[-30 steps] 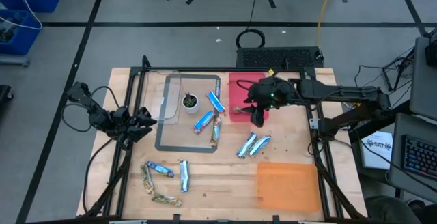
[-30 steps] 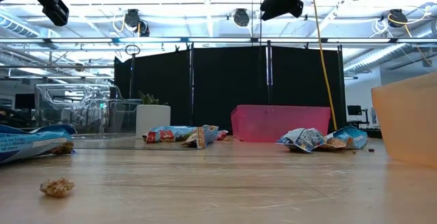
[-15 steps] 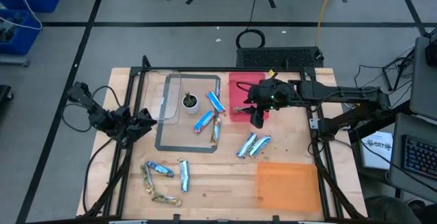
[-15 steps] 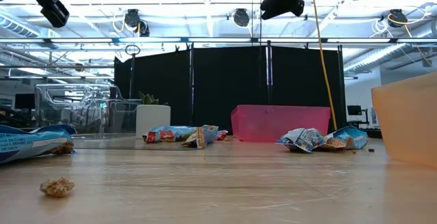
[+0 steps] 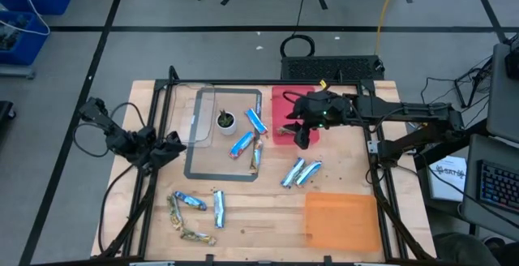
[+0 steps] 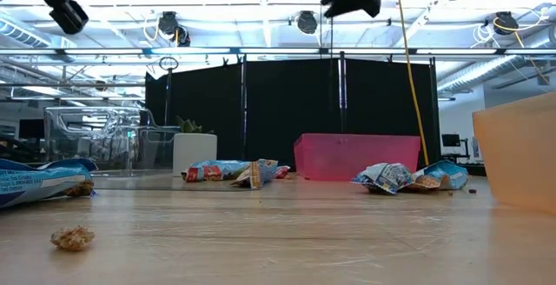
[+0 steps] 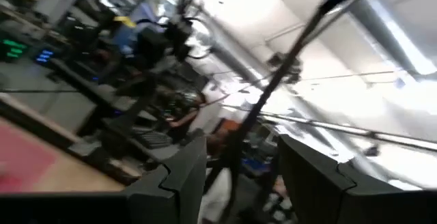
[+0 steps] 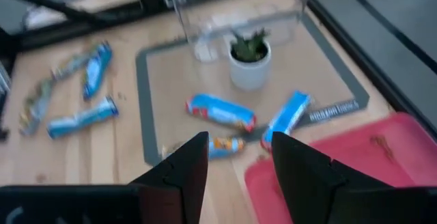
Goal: Pick and place Granola Bars by type
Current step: Put the red granola bar into the red bin
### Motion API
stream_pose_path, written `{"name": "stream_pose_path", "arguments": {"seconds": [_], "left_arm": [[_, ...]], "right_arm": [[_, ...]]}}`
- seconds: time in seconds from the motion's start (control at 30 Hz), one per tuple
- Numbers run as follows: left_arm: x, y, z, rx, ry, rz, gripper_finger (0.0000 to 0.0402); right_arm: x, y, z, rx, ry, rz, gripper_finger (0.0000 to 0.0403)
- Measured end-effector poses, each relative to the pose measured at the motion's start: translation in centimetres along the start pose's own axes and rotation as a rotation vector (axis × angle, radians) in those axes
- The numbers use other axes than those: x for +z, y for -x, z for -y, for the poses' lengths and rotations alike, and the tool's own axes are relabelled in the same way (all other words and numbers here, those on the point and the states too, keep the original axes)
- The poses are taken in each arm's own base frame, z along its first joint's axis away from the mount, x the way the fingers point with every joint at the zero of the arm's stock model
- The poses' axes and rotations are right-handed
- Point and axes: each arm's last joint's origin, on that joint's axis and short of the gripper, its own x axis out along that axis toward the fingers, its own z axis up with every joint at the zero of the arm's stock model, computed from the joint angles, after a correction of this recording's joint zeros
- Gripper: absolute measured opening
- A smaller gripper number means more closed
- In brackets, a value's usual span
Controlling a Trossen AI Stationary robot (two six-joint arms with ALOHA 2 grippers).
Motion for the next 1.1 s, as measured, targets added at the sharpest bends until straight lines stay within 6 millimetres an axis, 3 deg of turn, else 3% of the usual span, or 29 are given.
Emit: {"name": "stream_pose_path", "arguments": {"seconds": [0.23, 0.57, 0.8, 1.1], "left_arm": [[0.2, -0.7, 0.3, 0.082, -0.112, -0.046, 0.0184], [4.9, -4.1, 3.7, 0.350, -0.433, -0.318, 0.0184], [8.7, -6.8, 5.8, 0.460, -0.541, -0.338, 0.0184], [10.5, -10.2, 6.1, 0.652, -0.602, -0.310, 0.0186]], "right_arm": [[0.8, -0.7, -0.3, 0.019, 0.019, 0.079, 0.0162], [0.8, -0.7, -0.3, 0.021, 0.013, 0.083, 0.0178], [1.0, -0.7, -0.5, 0.031, 0.023, 0.102, 0.0179], [1.1, -0.6, -0.5, 0.029, 0.072, 0.110, 0.0179]]}}
